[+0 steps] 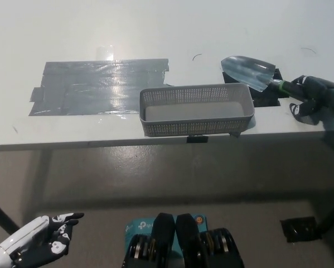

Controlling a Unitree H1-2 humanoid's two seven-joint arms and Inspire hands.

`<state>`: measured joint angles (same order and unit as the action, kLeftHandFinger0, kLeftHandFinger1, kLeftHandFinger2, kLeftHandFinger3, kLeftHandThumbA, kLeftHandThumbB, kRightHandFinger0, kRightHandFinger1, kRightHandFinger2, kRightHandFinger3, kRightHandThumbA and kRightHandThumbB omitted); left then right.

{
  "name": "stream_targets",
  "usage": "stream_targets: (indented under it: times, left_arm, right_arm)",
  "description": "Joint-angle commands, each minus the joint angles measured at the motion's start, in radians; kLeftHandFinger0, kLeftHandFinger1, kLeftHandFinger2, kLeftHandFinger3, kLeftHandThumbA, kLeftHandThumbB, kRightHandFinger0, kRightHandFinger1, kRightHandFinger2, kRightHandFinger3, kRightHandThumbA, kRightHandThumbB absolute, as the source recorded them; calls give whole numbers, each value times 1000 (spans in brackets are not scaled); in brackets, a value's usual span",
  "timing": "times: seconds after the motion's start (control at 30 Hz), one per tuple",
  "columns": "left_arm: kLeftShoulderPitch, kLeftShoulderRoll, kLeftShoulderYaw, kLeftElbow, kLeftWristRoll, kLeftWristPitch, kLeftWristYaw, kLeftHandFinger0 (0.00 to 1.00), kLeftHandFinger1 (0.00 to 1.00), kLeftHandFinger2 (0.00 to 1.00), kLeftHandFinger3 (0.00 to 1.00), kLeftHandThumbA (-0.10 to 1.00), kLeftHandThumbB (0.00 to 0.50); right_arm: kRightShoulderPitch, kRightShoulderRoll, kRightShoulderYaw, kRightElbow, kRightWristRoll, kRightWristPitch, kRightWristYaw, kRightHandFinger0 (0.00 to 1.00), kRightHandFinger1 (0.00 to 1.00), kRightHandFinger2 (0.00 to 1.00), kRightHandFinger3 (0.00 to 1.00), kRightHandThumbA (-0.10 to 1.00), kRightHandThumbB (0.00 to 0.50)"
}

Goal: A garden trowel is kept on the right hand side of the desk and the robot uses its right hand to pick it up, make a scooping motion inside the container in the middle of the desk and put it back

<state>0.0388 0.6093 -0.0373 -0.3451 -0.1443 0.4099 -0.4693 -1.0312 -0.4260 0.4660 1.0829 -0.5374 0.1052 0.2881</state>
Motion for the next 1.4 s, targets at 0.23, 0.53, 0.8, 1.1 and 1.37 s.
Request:
stream_targets:
  times: [0.23, 0.53, 0.8, 1.1, 1.37]
  left_arm:
    - [-32, 24, -9, -31, -17, -20, -32, 1000, 942, 921, 1000, 684, 365]
    - [-28, 22, -5, -34, -5, -50, -30, 998, 921, 883, 1000, 848, 386]
    - [-33, 22, 13, -52, -24, -31, -29, 997, 936, 883, 1000, 855, 355]
    - [-51, 28, 10, -61, -17, -40, -33, 1000, 951, 893, 1000, 917, 306]
    - [-48, 23, 19, -71, -25, -34, -28, 1000, 949, 911, 1000, 966, 264]
  right_arm:
    - [-93, 63, 2, 25, -4, -32, -18, 1000, 1000, 1000, 1000, 495, 489]
    - [-137, 83, 45, 84, -33, -29, 79, 2, 130, 447, 1000, -66, 0]
    - [-130, 57, 127, 135, -73, -3, 134, 149, 312, 574, 859, 14, 50]
    - [-105, 74, 296, 191, -181, -4, 106, 573, 704, 864, 728, -100, 107]
    - [-53, 63, 256, 153, -152, 3, -40, 136, 317, 513, 837, -100, 0]
